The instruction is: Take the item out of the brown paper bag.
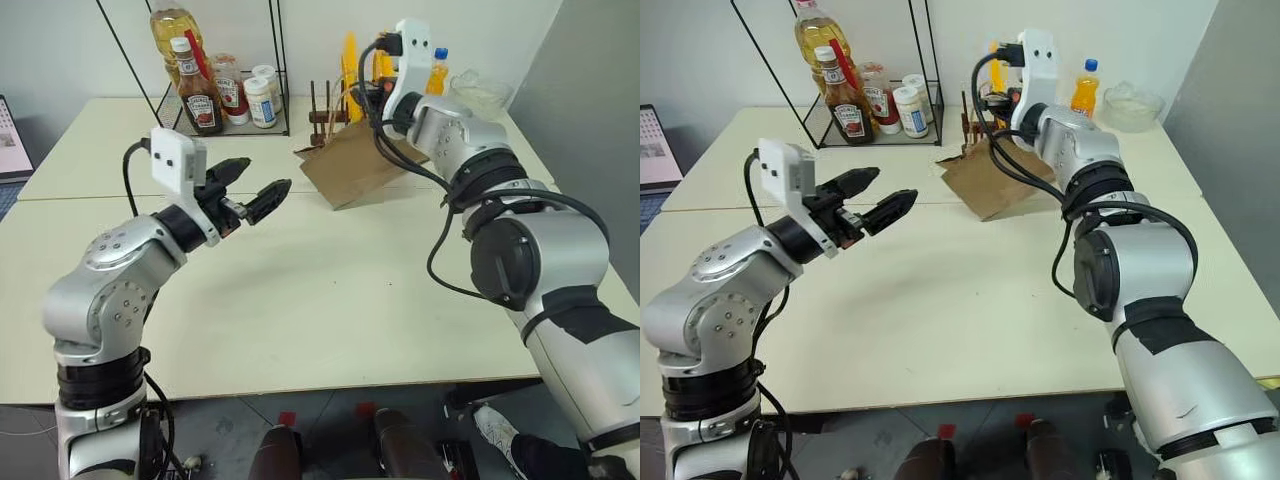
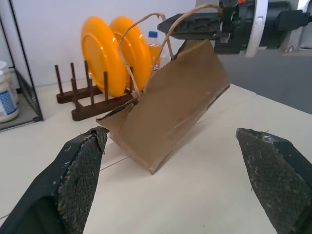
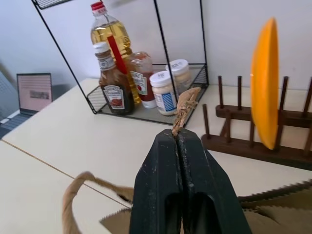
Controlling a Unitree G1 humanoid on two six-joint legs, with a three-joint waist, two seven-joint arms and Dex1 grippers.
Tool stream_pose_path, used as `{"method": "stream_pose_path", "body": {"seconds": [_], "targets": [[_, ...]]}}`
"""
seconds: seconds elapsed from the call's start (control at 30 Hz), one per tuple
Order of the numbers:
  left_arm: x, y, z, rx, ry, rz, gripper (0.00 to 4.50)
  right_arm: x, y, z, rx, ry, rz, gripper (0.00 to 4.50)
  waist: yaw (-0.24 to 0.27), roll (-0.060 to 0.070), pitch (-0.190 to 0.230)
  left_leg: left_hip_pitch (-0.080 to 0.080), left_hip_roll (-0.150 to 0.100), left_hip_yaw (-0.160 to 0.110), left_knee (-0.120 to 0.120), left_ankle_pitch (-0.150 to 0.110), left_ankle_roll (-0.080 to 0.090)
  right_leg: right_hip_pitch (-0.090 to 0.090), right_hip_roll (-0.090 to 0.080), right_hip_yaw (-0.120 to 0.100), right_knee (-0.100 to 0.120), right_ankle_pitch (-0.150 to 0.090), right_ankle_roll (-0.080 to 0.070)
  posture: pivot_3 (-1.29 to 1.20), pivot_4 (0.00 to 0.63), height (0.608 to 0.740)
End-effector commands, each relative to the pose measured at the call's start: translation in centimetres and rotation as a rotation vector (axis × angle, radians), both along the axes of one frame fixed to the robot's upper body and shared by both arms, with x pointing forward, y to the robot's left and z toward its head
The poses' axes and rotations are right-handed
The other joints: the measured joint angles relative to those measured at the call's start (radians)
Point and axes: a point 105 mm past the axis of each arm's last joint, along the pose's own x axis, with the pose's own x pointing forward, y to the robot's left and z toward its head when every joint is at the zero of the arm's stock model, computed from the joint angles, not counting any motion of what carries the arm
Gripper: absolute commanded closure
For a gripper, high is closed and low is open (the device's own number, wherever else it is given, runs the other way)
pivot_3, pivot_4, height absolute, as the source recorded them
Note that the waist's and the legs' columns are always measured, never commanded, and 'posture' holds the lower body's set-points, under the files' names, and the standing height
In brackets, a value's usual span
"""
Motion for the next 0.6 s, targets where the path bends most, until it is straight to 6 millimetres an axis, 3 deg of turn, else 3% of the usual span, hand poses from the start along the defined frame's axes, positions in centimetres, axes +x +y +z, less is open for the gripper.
{"method": "stream_pose_path", "body": {"seconds": [0.03, 0.6], "targets": [[-0.8, 1.0, 1.4, 0.001, -0.059, 0.044, 0.00, -1.3, 1.3, 4.9, 0.070, -0.117, 0.044, 4.46, 0.000, 0.000, 0.000, 0.000, 0.000, 0.000, 0.000, 0.000, 0.000, 0.000, 0.000, 0.000, 0.000, 0.000, 0.000, 0.00, 0.150, 0.740], [-2.9, 3.8, 1.3, -0.033, -0.056, 0.144, 0.00, -3.9, 7.5, 6.5, 0.098, -0.127, 0.183, 4.46, 0.000, 0.000, 0.000, -0.001, 0.000, -0.002, 0.000, 0.000, 0.000, -0.001, 0.000, -0.002, 0.000, 0.000, 0.000, 0.00, 0.150, 0.740]]}}
